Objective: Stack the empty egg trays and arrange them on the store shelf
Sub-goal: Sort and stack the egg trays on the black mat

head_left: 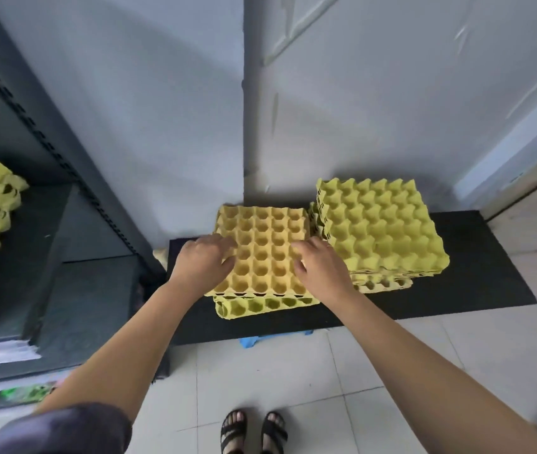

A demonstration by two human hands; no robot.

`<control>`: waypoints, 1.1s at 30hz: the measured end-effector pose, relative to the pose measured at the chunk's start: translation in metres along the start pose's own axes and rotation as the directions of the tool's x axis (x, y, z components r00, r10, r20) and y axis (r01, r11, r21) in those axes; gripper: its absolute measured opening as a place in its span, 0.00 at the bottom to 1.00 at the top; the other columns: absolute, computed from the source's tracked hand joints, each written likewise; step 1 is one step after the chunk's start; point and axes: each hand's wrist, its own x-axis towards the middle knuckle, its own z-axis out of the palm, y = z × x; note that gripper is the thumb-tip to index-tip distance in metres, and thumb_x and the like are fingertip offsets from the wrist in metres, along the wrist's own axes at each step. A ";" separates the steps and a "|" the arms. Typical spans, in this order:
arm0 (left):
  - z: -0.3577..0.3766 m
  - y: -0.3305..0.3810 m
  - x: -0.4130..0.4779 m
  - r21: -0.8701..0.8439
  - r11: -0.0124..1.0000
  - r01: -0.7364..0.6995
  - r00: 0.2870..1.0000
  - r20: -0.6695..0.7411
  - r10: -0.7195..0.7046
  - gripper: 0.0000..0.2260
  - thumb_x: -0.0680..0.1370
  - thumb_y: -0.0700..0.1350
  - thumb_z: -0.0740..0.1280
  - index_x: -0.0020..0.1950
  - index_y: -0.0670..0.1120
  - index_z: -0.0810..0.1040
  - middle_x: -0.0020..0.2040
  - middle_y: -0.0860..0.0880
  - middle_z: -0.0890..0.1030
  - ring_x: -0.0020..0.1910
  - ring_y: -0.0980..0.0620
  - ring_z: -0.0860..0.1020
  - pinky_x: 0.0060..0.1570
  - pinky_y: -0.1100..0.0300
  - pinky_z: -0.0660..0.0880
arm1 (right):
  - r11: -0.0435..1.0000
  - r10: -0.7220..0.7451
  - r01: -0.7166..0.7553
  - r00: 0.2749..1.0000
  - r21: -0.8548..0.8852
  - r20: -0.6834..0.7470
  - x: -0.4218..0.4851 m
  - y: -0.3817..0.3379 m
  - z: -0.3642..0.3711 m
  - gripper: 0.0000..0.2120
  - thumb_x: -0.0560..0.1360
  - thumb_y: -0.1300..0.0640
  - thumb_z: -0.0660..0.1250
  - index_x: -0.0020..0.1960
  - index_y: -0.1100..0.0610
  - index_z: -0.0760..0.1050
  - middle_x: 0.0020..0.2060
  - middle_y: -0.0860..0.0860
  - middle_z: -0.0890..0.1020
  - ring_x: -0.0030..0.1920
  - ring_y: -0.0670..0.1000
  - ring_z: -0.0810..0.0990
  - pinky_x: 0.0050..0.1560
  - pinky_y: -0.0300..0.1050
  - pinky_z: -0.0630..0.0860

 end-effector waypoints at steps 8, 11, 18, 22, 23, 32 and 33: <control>0.106 -0.047 0.049 0.112 0.951 0.287 0.921 0.240 -0.307 0.25 0.79 0.52 0.60 0.74 0.49 0.60 0.71 0.46 0.65 0.68 0.45 0.65 0.61 0.51 0.67 | 0.914 0.375 -0.404 0.872 0.030 0.316 0.048 0.045 0.118 0.29 0.80 0.48 0.58 0.75 0.58 0.56 0.71 0.63 0.62 0.67 0.64 0.67 0.65 0.56 0.68; 0.143 -0.061 0.067 0.040 0.889 0.456 0.841 0.307 -0.445 0.31 0.78 0.55 0.61 0.76 0.47 0.52 0.74 0.44 0.58 0.71 0.42 0.60 0.65 0.46 0.64 | 0.859 0.473 -0.511 0.810 0.022 0.346 0.062 0.057 0.150 0.35 0.79 0.44 0.57 0.78 0.57 0.47 0.73 0.65 0.57 0.70 0.66 0.64 0.67 0.59 0.66; 0.187 -0.071 0.081 -0.407 0.524 0.748 0.662 0.392 -0.639 0.29 0.74 0.53 0.67 0.70 0.42 0.63 0.65 0.40 0.68 0.62 0.39 0.71 0.61 0.45 0.71 | 0.688 0.585 -0.692 0.707 0.218 0.397 0.077 0.068 0.186 0.42 0.74 0.41 0.67 0.77 0.49 0.45 0.71 0.63 0.60 0.69 0.66 0.66 0.66 0.64 0.67; 0.174 -0.070 0.079 -0.396 0.581 0.711 0.697 0.289 -0.656 0.29 0.73 0.54 0.70 0.69 0.44 0.65 0.63 0.41 0.68 0.55 0.38 0.75 0.52 0.50 0.74 | 0.684 0.607 -0.685 0.725 0.252 0.326 0.078 0.064 0.169 0.38 0.71 0.46 0.69 0.74 0.47 0.52 0.64 0.60 0.66 0.60 0.65 0.73 0.59 0.63 0.72; 0.167 -0.070 0.078 -0.409 0.593 0.694 0.712 0.268 -0.649 0.30 0.72 0.52 0.70 0.69 0.44 0.65 0.63 0.41 0.68 0.55 0.39 0.75 0.50 0.51 0.73 | 0.685 0.603 -0.676 0.736 0.272 0.308 0.078 0.062 0.162 0.38 0.70 0.46 0.70 0.73 0.46 0.53 0.64 0.60 0.67 0.59 0.65 0.73 0.59 0.62 0.73; 0.042 -0.046 0.066 -0.446 0.623 0.642 0.745 0.170 -0.646 0.30 0.72 0.56 0.68 0.71 0.50 0.62 0.65 0.41 0.66 0.63 0.36 0.68 0.62 0.42 0.69 | 0.722 0.567 -0.598 0.800 0.348 0.197 0.077 0.011 0.041 0.33 0.72 0.47 0.67 0.73 0.47 0.58 0.67 0.59 0.64 0.64 0.63 0.69 0.61 0.61 0.71; 0.025 -0.041 0.065 -0.450 0.633 0.630 0.754 0.160 -0.637 0.30 0.72 0.57 0.67 0.71 0.51 0.62 0.64 0.41 0.66 0.63 0.36 0.69 0.61 0.42 0.69 | 0.724 0.568 -0.592 0.803 0.355 0.181 0.075 0.005 0.023 0.32 0.72 0.47 0.67 0.73 0.47 0.58 0.67 0.58 0.64 0.64 0.63 0.69 0.61 0.61 0.71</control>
